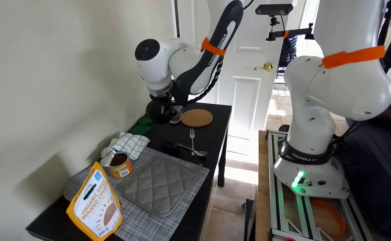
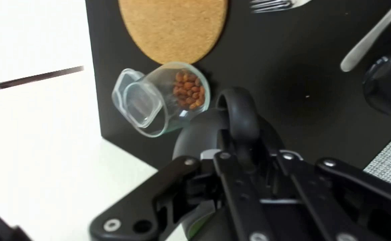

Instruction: Pour the contents of the black cup into the glass cup

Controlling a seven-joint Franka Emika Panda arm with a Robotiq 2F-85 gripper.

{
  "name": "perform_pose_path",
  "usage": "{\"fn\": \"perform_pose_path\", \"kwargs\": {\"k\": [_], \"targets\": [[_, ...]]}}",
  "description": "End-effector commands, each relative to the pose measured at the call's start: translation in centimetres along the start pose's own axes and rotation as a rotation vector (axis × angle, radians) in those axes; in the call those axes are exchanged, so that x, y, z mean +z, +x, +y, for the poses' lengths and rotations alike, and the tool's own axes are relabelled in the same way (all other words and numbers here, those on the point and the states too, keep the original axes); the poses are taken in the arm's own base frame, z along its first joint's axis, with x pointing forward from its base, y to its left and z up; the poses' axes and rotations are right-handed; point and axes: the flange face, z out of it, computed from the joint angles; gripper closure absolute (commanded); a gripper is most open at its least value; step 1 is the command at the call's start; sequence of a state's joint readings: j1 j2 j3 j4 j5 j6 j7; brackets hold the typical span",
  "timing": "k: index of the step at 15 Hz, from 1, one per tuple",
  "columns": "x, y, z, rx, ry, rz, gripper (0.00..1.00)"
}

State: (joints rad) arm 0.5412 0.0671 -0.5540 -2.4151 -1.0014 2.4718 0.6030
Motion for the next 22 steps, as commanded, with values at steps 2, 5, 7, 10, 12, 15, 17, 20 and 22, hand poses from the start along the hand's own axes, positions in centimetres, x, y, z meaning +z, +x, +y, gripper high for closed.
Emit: {"fn": "perform_pose_path", "kwargs": {"k": [2, 5, 7, 10, 12, 15, 17, 20, 22], "targets": [[-4.0, 0.2, -0.1, -0.076, -0.156, -0.004, 0.94], [-3.8, 0.1, 0.1, -0.067, -0.146, -0.034, 0.94], [-3.0, 0.0, 0.9, -0.042, -0.137, -0.046, 0.94], [-2.4, -0.2, 3.3, 0.013, -0.157, -0.061, 0.94], [-2.3, -0.1, 4.5, 0.038, -0.169, -0.062, 0.94], [-2.3, 0.4, 5.4, 0.057, -0.181, -0.058, 0.94], [-2.4, 0.8, 5.8, 0.057, -0.204, -0.062, 0.94], [-2.0, 0.9, 6.7, 0.059, -0.241, -0.095, 0.94], [-1.7, 0.6, 7.6, 0.063, -0.268, -0.122, 0.94]]}}
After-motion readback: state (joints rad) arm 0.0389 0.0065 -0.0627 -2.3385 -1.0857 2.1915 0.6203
